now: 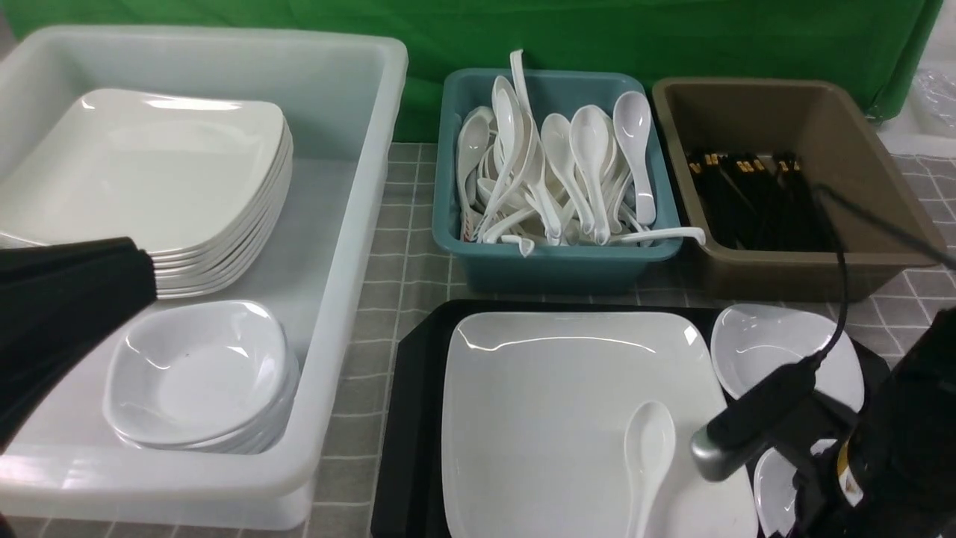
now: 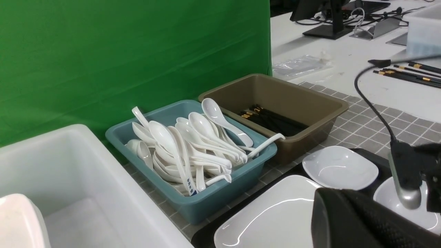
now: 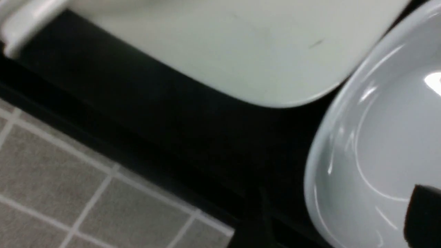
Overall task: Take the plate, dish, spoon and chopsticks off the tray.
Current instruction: Use the right arm to grab a small plate from the dinner plate
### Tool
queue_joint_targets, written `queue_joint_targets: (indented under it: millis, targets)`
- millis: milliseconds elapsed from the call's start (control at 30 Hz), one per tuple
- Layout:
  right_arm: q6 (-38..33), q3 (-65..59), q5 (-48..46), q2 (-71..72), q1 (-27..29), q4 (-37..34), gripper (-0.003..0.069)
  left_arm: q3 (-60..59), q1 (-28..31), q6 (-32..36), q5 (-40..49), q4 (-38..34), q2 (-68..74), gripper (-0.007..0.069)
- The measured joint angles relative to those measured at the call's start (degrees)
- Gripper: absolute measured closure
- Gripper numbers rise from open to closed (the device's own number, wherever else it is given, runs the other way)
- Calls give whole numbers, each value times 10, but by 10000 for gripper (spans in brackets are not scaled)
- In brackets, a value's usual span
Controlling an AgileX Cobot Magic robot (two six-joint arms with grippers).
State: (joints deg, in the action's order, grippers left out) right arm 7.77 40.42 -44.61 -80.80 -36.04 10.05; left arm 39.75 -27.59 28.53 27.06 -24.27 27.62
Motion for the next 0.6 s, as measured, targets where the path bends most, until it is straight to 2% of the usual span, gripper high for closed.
queue_joint_targets:
  millis: [133, 233, 333, 400, 433, 467, 600]
  targets:
    - [22, -17, 57, -32, 2, 32, 106, 0, 0, 0, 4, 1, 0, 613]
    - [24, -18, 69, -57, 7, 49, 144, 0, 0, 0, 8, 2, 0, 613]
    - [26, -16, 73, -79, 9, 57, 219, 0, 0, 0, 17, 2, 0, 613]
    - [27, -14, 72, -82, 9, 56, 295, 0, 0, 0, 21, 2, 0, 613]
    - [27, -13, 72, -83, 9, 56, 304, 0, 0, 0, 21, 2, 0, 613]
    - [25, -11, 66, -83, 8, 56, 367, 0, 0, 0, 22, 3, 0, 613]
    - [17, 11, 16, -79, 5, 53, 424, 0, 0, 0, 26, 5, 0, 613]
